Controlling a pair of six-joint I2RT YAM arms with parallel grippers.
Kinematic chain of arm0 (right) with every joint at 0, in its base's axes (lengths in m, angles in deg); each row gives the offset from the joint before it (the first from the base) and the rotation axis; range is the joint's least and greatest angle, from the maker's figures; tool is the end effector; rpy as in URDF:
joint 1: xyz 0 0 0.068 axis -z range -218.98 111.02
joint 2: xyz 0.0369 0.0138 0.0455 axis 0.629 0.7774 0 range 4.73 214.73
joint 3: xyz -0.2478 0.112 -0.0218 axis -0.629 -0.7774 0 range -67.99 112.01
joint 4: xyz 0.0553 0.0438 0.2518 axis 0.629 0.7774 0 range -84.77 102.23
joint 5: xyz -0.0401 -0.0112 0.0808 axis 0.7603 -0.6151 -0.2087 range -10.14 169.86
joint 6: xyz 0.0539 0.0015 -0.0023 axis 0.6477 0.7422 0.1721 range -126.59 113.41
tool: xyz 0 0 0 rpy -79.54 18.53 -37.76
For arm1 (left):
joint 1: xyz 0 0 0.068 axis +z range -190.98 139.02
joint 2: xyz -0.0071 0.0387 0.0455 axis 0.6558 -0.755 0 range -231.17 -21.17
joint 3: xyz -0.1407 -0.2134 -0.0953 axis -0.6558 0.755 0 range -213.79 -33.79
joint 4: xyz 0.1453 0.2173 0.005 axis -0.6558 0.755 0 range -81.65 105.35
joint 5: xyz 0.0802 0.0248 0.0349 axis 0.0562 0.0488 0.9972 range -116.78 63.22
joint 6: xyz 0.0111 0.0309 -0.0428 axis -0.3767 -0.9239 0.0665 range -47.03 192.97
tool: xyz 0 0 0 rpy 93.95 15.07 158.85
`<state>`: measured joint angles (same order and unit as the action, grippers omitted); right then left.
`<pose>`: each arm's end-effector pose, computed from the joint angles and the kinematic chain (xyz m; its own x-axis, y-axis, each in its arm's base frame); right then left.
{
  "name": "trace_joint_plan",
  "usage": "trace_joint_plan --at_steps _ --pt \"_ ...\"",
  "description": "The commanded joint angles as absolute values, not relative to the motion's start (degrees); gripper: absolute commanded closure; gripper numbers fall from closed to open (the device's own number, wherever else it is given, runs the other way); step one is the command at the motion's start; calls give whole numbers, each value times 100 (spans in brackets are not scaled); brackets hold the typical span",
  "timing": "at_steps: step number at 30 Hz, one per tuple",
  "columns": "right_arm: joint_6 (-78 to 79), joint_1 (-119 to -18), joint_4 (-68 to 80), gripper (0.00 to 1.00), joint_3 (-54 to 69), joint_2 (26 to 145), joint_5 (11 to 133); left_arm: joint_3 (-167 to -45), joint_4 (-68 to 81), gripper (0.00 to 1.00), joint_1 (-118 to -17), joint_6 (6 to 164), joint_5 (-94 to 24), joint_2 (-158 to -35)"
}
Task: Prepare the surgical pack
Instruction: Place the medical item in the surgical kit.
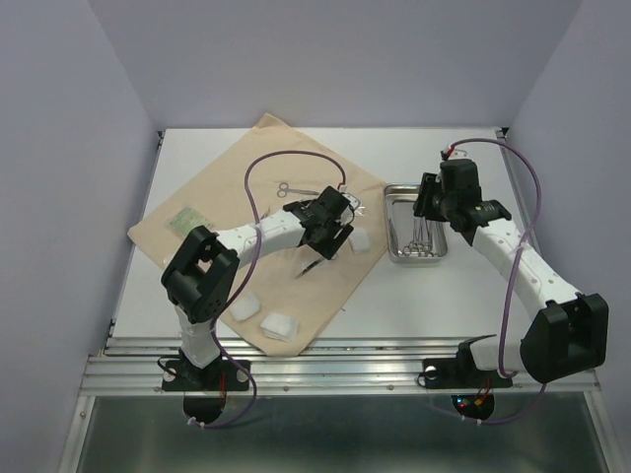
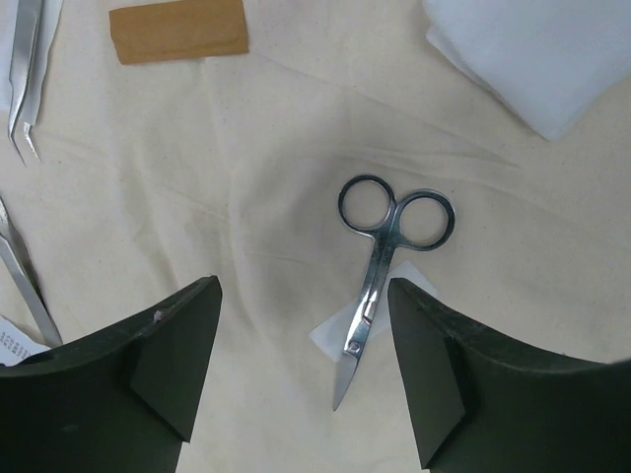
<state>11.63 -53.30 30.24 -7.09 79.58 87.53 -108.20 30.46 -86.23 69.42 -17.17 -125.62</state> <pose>0.2804 0.0667 0.2987 -0.6240 0.1605 -0.7648 0.0531 0.9851 0.1634 0.2822 -0.2763 0.2122 -0.5160 0.6072 -0.6042 0.6614 0.7306 0.1695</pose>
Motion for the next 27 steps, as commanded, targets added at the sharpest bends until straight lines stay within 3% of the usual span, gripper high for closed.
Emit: trace_joint_plan --at_steps 1,13,27 --pt "1178 -5461 2957 51 -717 7847 8654 -10710 3137 20 -8598 7156 -1473 -12085" --pt "1327 -6033 2852 51 -595 8189 8733 -9251 3076 22 -8589 9177 -1614 -11136" --pt "1380 -6332 2817 50 -436 8366 8892 -9329 3252 27 -8528 9222 -1150 -11943"
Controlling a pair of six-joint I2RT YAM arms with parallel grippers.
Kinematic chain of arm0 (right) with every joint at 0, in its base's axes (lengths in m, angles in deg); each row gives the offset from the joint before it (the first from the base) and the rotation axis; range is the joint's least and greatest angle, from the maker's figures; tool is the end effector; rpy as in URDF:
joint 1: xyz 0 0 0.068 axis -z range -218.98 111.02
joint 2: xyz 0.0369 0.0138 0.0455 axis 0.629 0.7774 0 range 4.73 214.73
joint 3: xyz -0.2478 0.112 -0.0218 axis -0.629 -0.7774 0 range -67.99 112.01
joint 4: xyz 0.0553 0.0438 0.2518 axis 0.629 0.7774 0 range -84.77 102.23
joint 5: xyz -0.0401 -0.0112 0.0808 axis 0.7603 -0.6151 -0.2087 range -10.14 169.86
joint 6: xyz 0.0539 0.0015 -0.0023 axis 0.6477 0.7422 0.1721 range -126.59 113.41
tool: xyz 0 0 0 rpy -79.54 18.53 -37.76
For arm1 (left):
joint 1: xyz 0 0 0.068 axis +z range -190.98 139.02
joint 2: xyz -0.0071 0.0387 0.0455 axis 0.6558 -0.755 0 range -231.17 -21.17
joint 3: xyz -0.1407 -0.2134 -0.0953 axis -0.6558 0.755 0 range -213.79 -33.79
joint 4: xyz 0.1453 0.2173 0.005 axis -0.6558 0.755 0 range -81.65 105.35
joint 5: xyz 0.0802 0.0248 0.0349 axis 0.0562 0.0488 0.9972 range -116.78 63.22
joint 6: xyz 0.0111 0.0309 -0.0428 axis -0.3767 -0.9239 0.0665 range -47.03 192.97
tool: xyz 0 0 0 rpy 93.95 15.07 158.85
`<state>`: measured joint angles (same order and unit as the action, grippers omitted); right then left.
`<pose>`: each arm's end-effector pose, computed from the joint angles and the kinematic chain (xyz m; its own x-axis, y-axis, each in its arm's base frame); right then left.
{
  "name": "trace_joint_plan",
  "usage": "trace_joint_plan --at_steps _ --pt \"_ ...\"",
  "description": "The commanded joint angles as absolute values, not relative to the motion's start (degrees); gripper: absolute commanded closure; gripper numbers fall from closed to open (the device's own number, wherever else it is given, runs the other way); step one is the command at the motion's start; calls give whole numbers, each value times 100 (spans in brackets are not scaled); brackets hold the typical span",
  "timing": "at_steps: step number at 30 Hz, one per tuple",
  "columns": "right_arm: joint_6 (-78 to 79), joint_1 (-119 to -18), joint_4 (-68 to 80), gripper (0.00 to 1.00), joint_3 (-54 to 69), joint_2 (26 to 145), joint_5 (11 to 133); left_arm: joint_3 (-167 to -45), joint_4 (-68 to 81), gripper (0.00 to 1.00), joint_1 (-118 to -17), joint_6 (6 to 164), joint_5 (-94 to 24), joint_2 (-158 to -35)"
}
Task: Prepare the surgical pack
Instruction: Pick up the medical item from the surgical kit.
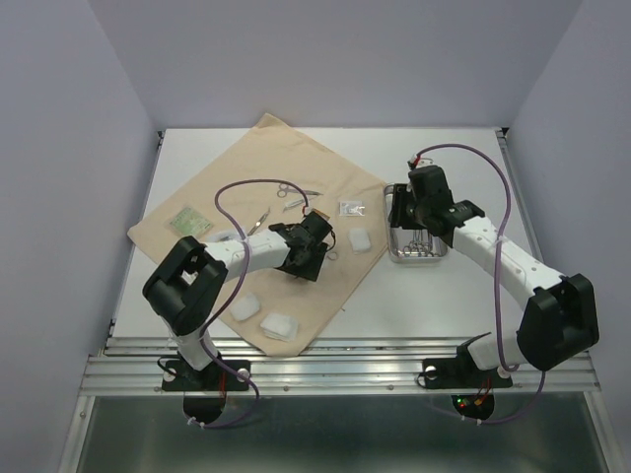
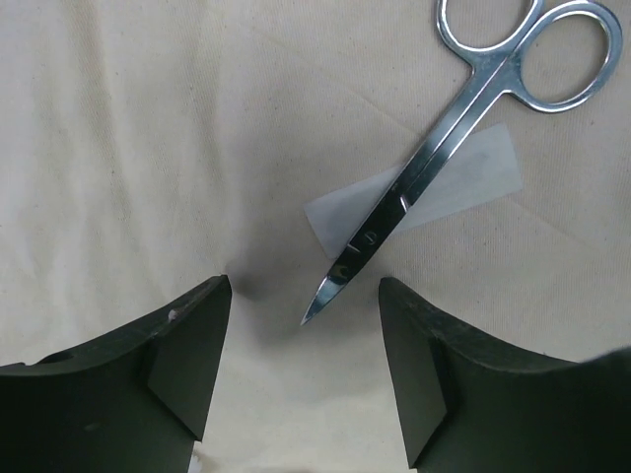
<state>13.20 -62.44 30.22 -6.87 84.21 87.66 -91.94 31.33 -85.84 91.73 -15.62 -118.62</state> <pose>0.2795 0.1161 0.2778 -0.6955 0.0638 -0.7157 -0.0728 0.9847 0.1586 0.2405 -0.2297 0.1701 -0.7962 0.3472 -0.4954 0.3931 0.9194 0.0126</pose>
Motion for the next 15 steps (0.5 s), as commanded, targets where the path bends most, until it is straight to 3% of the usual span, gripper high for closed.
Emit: trace_joint_plan --at_steps 1,15 --pt "1380 -6332 2825 50 -436 8365 8900 -9355 3287 28 -8510 9230 -1070 -11961" --pt "1292 -6385 2887 50 -436 8418 8892 -10558 3621 33 -7798 8598 -471 -12558"
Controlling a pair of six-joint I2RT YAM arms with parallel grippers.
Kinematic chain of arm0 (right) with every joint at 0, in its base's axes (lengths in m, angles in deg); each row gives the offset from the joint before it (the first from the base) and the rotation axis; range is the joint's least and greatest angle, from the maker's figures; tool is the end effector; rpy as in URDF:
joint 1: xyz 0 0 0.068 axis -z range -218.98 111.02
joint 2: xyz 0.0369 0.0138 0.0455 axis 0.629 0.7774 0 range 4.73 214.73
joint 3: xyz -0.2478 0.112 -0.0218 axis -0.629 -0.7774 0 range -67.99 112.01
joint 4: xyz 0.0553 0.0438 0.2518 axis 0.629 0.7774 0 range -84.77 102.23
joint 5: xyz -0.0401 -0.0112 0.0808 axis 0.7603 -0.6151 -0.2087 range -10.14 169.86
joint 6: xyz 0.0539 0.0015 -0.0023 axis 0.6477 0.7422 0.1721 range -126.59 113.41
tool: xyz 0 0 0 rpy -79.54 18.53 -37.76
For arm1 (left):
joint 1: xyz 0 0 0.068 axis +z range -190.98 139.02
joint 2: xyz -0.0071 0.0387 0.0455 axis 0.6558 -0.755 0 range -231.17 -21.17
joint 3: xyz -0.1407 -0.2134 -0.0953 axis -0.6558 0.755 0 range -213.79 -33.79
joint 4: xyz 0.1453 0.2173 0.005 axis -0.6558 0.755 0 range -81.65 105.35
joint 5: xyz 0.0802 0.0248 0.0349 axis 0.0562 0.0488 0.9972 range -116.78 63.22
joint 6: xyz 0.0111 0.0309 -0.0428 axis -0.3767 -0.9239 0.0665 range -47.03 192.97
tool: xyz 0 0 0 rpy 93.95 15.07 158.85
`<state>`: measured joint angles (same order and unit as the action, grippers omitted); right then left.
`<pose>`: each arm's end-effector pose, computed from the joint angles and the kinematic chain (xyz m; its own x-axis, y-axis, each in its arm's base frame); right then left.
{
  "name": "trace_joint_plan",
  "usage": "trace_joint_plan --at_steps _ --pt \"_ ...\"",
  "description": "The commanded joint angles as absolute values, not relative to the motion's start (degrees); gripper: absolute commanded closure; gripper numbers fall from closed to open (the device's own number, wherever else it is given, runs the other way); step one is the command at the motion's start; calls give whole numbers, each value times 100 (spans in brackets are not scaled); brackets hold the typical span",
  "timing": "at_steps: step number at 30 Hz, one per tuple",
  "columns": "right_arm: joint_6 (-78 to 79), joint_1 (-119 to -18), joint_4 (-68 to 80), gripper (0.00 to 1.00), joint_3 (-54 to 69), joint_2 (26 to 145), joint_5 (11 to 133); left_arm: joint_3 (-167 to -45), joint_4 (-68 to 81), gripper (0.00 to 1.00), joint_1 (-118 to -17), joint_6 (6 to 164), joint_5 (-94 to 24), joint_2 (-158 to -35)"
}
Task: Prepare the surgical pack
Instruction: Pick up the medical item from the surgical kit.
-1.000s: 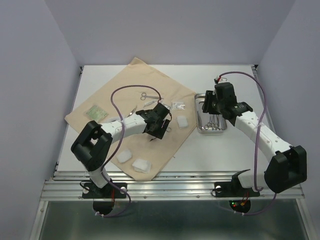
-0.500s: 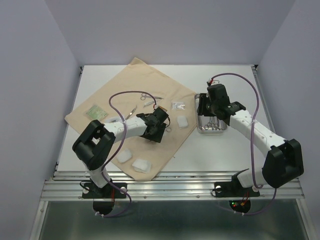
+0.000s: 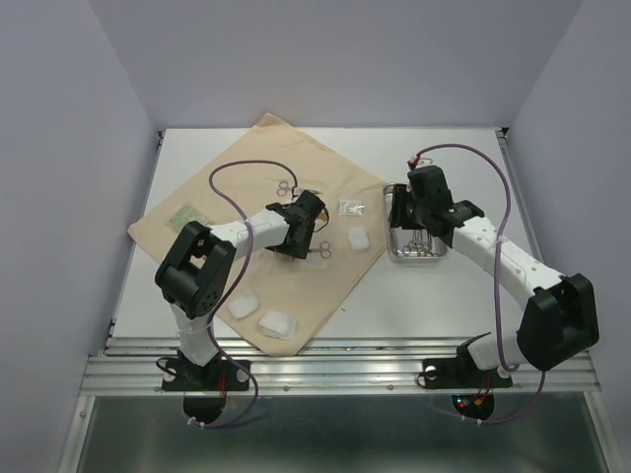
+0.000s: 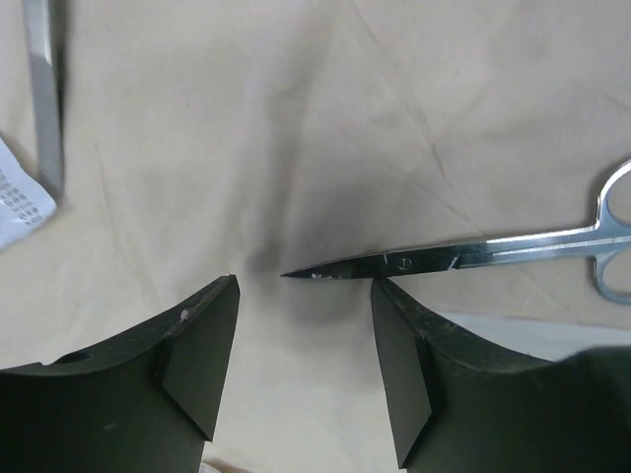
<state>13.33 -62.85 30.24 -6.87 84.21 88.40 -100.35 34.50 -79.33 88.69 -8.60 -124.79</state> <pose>0.2788 0.1176 0.2778 -0.6932 0.0617 -0.7181 -0.0695 0.9860 0.1518 0.2911 -0.2162 0.1740 -0.8038 0.3077 -0.5092 0.2717 0.9513 0.1459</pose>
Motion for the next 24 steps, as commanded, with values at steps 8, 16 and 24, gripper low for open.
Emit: trace_joint_plan --at_steps 8,16,24 --pt "449 -7087 3010 48 55 9006 8364 -11341 3682 34 -7473 8518 -524 -13112" --pt "-281 -8150 2641 48 758 10210 8250 -11553 3674 35 -6781 8878 -1461 -12630" --pt "-949 -8468 2553 49 1532 11449 7891 -11342 4069 34 -5444 9301 -2000 -11232"
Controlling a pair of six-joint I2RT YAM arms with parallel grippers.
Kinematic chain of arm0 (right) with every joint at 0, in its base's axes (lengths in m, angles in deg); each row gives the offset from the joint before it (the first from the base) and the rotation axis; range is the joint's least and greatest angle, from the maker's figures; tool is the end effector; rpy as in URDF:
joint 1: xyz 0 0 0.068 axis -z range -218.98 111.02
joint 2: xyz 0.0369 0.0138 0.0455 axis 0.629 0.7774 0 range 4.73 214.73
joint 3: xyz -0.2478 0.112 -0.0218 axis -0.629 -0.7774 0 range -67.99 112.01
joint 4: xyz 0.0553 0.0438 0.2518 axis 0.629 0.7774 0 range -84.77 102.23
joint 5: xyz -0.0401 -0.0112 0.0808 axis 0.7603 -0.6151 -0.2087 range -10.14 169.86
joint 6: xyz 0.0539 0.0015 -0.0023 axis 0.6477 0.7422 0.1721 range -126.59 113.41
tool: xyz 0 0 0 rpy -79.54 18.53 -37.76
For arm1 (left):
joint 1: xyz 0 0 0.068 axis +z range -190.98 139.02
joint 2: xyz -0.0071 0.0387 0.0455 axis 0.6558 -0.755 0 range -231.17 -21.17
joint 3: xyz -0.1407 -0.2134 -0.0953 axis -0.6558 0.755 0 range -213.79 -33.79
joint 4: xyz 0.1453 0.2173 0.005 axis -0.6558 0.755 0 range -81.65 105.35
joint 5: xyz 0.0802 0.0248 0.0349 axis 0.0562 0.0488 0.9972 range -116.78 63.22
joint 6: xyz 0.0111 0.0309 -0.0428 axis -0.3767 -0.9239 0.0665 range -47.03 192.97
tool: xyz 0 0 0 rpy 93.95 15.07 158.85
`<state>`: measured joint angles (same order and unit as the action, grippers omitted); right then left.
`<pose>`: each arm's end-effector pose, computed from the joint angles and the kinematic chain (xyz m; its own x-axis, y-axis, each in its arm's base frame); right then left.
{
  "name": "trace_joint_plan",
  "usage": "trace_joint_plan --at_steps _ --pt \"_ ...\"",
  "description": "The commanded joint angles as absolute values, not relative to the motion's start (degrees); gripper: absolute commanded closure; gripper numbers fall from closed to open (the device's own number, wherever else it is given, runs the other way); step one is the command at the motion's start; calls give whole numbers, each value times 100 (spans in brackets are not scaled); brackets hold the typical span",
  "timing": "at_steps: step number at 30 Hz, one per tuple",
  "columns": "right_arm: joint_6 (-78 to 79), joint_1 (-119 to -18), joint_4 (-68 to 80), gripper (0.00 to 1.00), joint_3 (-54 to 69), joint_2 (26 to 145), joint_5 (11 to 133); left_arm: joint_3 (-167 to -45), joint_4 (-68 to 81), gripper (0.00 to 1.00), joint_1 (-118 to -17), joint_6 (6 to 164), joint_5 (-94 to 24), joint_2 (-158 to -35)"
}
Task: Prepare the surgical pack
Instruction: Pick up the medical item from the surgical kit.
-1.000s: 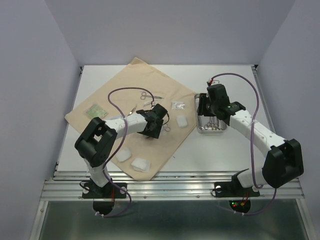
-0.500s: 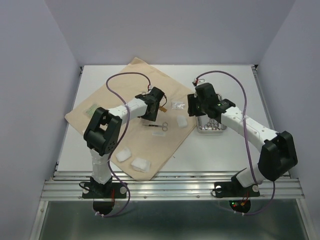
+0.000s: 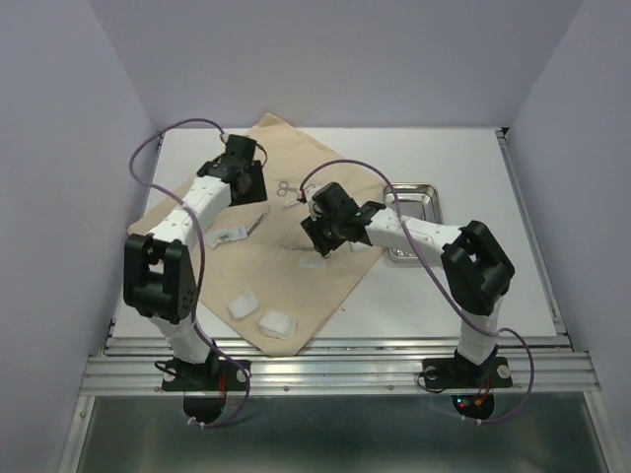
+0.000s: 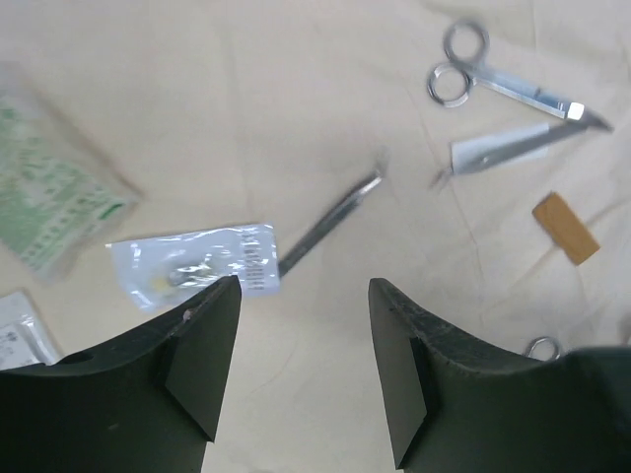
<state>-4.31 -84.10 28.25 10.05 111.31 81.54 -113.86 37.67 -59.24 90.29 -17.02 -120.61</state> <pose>0.2881 0.2879 0.2163 -0.5799 -0.5260 -0.6221 -0.6729 0.7397 0.0018 0.3688 -0.1154 0.2673 -0.7414 -0.0644 -0.6680 -0.0190 0.9970 -0.0750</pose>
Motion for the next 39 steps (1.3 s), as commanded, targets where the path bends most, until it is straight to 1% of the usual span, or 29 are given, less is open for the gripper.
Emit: trace_joint_plan --at_steps 1,3,11,19,22,26,29,31,33,34,35,36,39 --pt "-984 -8468 2562 49 1611 11555 7855 -11307 4087 34 -5329 9318 -2036 -11136" --pt "-1098 -8521 2658 49 1891 11879 7793 -11246 4148 34 -5057 9353 -2062 -10898" --pt "-1239 -8521 2869 49 2517 12618 7424 -11043 4227 34 -4617 9292 -2142 -10458" --pt "-1160 -8573 2914 51 2544 12813 7283 -10964 4183 34 -4528 9239 -2194 -10458" --pt "-1151 -8573 2870 53 2473 12760 7310 -10973 4175 34 -4520 9222 -2194 -10484" --pt "-1274 -8713 2992 63 2499 12900 7730 -10981 4183 34 -4520 9204 -2185 -10502" --pt "-1275 -8767 3037 66 2473 13032 7802 -10981 4183 34 -4520 9213 -2203 -10484" --pt "-1231 -8767 3045 71 2447 13059 7854 -10964 4175 34 -4520 9213 -2212 -10467" --pt "-1169 -8767 3054 76 2447 12989 7933 -10964 4192 34 -4520 9213 -2229 -10458" --pt "-1169 -8767 3063 77 2473 12867 7960 -10964 4192 34 -4520 9204 -2247 -10449" --pt "-1152 -8767 3054 83 2490 12796 8056 -10964 4192 34 -4520 9204 -2256 -10449" --pt "-1151 -8767 3063 86 2499 12726 8161 -10955 4192 34 -4520 9204 -2264 -10441" --pt "-1134 -8767 3019 89 2561 12445 8389 -10955 4192 34 -4520 9221 -2308 -10432"
